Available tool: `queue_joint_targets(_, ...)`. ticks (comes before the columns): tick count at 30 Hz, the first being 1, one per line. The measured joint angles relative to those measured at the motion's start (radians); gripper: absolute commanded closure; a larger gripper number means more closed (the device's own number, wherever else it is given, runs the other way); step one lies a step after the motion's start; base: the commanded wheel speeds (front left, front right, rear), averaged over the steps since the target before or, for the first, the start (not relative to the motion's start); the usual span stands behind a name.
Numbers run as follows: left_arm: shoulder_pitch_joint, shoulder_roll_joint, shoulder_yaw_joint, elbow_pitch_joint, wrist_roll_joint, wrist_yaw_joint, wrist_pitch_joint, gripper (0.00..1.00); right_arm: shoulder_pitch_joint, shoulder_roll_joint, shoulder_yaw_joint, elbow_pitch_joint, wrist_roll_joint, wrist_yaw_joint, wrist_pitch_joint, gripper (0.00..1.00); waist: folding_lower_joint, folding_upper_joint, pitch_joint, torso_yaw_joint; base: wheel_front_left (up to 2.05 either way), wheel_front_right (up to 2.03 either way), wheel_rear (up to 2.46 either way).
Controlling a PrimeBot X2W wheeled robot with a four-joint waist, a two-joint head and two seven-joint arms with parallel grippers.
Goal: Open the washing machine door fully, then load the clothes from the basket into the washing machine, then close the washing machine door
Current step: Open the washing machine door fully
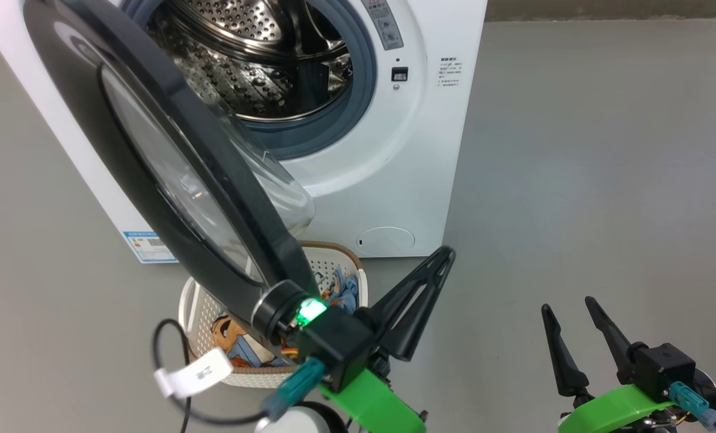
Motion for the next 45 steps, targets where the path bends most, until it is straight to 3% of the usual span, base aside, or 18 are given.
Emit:
queue_joint_targets(12,-0.003,0.0,0.045,0.26,-0.021,0.12,0.043,1.0,0.0,0.0,0.002,-0.007,0.0,0.0,0.004,0.0,0.0,0.0,0.005,-0.005,0.0,0.0,0.0)
queue_joint_targets(28,-0.017,0.002,0.084,0.369,-0.048,0.142,0.019,1.0,0.001,0.003,-0.017,-0.01,0.0,0.0,0.004,0.0,0.0,0.0,0.01,0.016,0.0,0.0,0.0)
queue_joint_targets(45,0.041,0.029,0.09,0.313,-0.053,0.188,0.002,1.0,0.0,0.005,-0.021,-0.016,0.0,0.0,0.008,0.0,0.0,0.0,0.025,0.035,0.0,0.0,0.0)
